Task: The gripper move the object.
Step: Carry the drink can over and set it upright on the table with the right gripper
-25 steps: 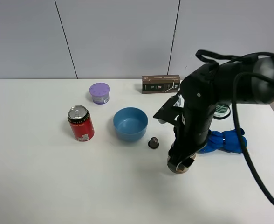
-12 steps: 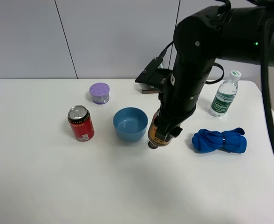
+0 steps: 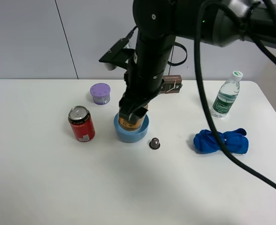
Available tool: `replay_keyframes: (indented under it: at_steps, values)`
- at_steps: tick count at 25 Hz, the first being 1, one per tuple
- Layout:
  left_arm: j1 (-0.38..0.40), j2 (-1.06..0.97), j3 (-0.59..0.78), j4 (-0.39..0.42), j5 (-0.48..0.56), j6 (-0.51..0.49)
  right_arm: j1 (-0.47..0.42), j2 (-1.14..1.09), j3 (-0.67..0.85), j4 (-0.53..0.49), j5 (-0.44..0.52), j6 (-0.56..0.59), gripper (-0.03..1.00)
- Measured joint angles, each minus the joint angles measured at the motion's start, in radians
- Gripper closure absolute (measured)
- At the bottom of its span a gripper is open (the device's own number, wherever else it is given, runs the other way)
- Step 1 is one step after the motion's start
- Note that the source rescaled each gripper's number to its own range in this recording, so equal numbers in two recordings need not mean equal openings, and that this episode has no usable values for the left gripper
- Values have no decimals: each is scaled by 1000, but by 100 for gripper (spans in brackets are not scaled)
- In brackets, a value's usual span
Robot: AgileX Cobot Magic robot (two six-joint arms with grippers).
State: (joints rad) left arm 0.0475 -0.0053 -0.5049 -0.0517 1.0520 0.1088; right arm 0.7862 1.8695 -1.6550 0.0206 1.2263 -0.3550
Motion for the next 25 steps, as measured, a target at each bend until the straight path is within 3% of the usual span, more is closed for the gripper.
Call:
replay_keyframes:
  at_steps: [10, 25]
  values:
    - [0, 0, 0, 0, 0, 0, 121, 144, -233, 75, 1, -59, 96]
    - [0, 0, 0, 0, 0, 0, 269, 241, -246, 78, 2, -216, 97]
